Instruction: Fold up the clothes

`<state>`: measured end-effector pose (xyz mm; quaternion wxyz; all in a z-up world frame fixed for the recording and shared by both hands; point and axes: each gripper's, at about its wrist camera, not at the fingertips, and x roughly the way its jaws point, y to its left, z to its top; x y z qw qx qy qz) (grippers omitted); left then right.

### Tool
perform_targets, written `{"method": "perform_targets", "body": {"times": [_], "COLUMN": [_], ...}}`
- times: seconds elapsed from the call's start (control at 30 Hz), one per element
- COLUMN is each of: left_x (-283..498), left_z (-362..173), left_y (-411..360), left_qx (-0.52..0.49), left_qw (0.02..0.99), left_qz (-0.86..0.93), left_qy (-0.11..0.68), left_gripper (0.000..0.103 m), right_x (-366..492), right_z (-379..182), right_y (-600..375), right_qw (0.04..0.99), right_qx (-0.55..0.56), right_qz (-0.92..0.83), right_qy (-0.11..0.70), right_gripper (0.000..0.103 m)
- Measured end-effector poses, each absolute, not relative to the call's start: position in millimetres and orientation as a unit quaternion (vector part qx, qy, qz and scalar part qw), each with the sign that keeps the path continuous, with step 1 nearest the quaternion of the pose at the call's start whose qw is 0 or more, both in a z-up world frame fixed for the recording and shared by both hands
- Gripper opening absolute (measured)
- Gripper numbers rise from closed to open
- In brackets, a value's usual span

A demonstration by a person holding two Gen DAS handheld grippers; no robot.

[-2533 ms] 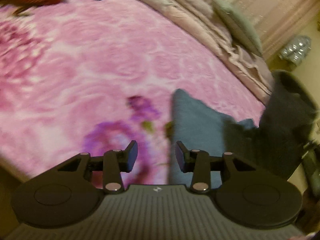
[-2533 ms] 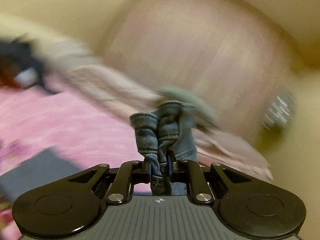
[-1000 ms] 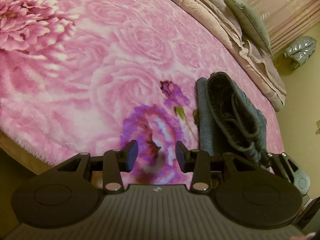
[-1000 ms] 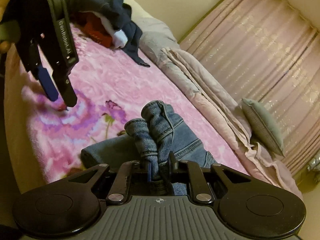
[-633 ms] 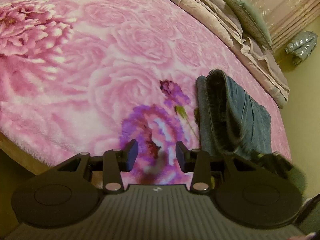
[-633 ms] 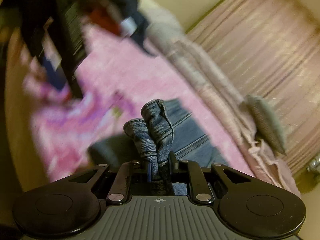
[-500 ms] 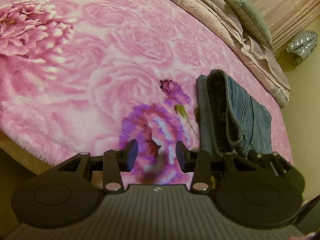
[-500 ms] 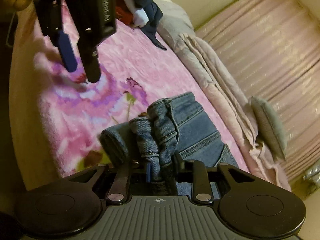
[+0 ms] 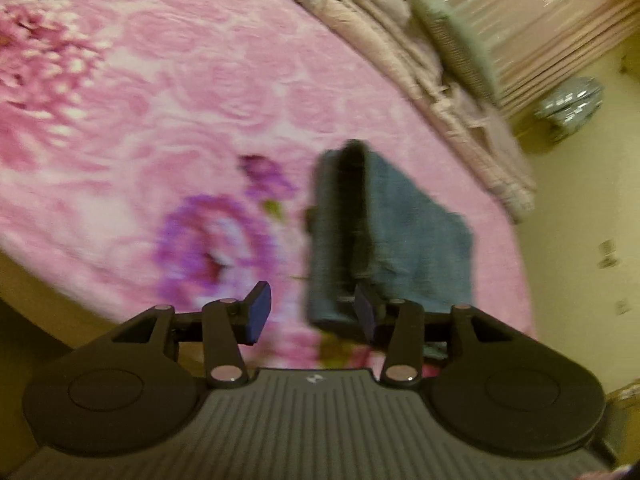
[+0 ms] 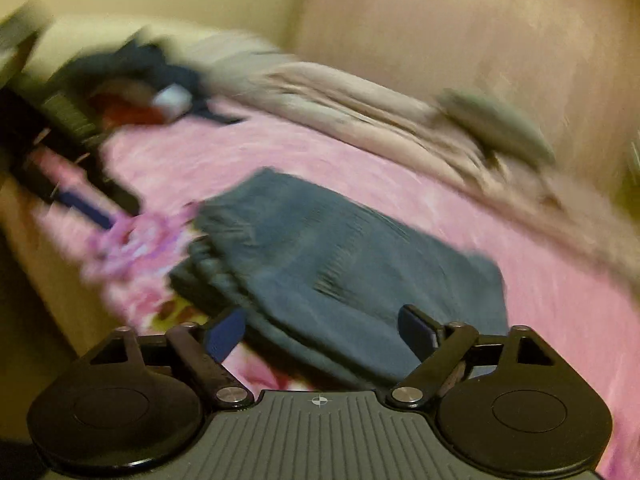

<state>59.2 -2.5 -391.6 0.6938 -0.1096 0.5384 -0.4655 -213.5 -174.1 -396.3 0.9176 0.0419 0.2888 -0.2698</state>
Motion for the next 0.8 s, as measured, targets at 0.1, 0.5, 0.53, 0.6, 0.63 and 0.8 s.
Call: {"method": "perform_targets", "body": {"times": [0.1, 0.5, 0.53, 0.6, 0.63, 0.8], "left_x": [56.1, 54.1, 54.5, 54.7, 55.0, 50.4], "left_z": [-389.1, -406.3, -408.5, -408.0, -406.7, -394.0], "left_y": [-13.9, -54.9, -57.3, -54.9, -52.5, -38.5], "left_qx": [-0.135, -0.162, -0.163, -0.165, -0.167, -0.163], "left_qw": [0.674, 0.651, 0.649, 0.656, 0.661, 0.663], "left_qz": [-0.479, -0.465, -0.467, -0.471, -0.476, -0.52], "left_qy": [0.547, 0.578, 0.578, 0.566, 0.556, 0.514], "left_gripper": [0.041, 0.034, 0.027, 0.008, 0.008, 0.007], "right_x": [-255.4, -367.7, -368.5, -368.2, -368.5, -371.1], "right_z": [-390.3, -437.1, -438.5, -443.6, -445.6, -456.7], "right_y": [-218.9, -304.2, -304.8, -304.5, -304.5, -298.1], "right_qw": [0.889, 0.706, 0.702, 0.694, 0.691, 0.693], "right_qx": [0.222, 0.638, 0.643, 0.651, 0.653, 0.649], "right_qz": [-0.32, -0.305, -0.305, -0.306, -0.306, -0.31], "right_qy": [0.243, 0.034, 0.035, 0.04, 0.043, 0.052], "right_gripper": [0.061, 0.045, 0.038, 0.018, 0.011, 0.008]}}
